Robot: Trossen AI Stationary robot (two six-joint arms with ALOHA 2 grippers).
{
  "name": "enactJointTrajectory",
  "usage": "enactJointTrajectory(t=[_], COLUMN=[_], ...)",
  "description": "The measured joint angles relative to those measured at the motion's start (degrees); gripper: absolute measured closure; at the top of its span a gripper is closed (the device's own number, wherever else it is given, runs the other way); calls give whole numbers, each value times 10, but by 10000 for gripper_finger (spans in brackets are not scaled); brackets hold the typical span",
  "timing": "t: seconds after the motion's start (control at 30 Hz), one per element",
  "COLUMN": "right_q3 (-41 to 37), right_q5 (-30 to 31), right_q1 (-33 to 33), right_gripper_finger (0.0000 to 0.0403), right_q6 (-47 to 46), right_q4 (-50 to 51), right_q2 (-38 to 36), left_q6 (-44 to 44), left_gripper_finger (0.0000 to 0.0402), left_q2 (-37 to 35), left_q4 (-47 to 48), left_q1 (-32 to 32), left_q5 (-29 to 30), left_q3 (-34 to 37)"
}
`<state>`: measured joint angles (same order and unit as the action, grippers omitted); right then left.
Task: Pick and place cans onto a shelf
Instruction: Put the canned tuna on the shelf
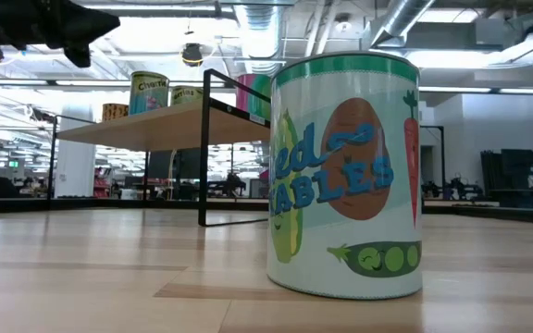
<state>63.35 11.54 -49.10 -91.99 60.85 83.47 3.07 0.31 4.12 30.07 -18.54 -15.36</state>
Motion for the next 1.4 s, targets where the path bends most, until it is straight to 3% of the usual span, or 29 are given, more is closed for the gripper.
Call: enactJointTrajectory(t=[0.13,0.33,0.8,1.1,1.4], right_q3=[0,0,-49,-80,-81], right_q5=[-41,-84,-97,-98,-75], right_q1=[-28,-52,-53,-46,15], right_gripper_finger=[270,237,253,289,391], right_q6=[-68,-152,-253,-253,-125], right_q4=[15,19,-82,-104,-111], right_q2=[31,81,115,113,113], left_q6=[-1,-2,-2,-11,-28], left_gripper_finger=[401,401,401,401,401], left_q2=[0,0,0,0,0], left_q4=[-55,-45,-22,-21,-23], left_q1=[-23,-50,-76,-77,-77], left_q5=[23,28,42,44,50], left_q3=[11,11,12,12,12])
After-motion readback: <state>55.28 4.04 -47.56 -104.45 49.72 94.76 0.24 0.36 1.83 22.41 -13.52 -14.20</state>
